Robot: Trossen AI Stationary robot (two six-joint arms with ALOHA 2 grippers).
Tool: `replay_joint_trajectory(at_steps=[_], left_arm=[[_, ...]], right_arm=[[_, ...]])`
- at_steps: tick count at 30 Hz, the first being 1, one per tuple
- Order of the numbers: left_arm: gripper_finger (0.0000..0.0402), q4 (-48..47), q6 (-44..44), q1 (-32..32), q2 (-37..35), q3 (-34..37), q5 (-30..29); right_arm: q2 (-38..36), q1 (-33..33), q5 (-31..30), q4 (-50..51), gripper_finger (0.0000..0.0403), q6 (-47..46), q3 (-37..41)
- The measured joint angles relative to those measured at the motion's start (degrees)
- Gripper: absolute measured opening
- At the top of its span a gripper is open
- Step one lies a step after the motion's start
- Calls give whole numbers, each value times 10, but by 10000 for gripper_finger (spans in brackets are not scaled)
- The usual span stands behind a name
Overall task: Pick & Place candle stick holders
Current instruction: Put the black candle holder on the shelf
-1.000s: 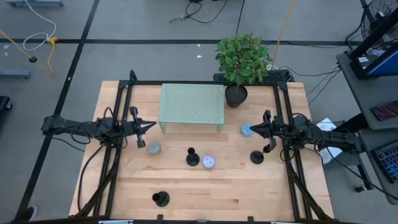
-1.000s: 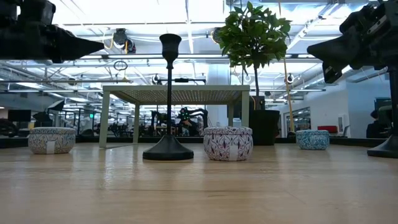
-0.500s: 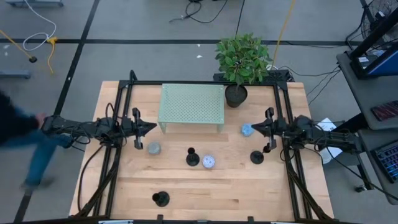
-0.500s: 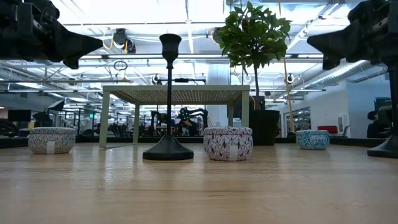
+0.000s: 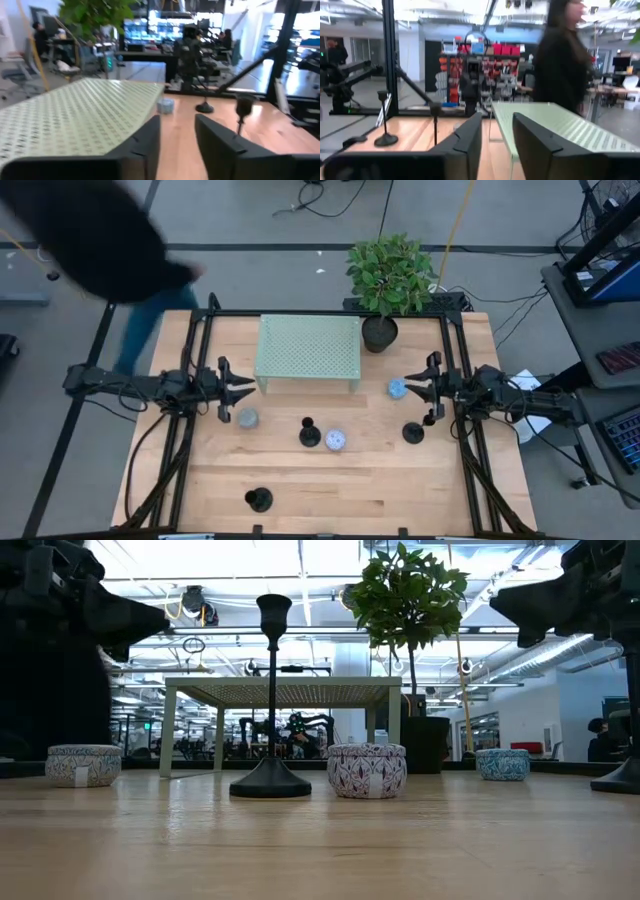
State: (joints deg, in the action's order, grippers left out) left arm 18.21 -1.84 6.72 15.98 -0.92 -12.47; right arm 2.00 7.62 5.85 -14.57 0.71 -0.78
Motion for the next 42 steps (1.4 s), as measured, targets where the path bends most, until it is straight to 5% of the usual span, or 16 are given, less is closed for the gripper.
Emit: replay_joint_trajectory(at_steps=[7, 19, 28, 42], left_arm=[[205, 59, 16, 9, 46, -13, 52], [214, 221, 30, 47, 215, -17, 82], [214, 239, 47, 50, 265, -17, 80], [214, 249, 113, 49, 265, -17, 79]], right_arm=[[32, 0, 0, -92, 166, -4, 0], [158, 0, 15, -199, 183, -36, 0], [196, 0, 284, -186, 186, 0, 0], [195, 0, 437, -161, 212, -76, -3]])
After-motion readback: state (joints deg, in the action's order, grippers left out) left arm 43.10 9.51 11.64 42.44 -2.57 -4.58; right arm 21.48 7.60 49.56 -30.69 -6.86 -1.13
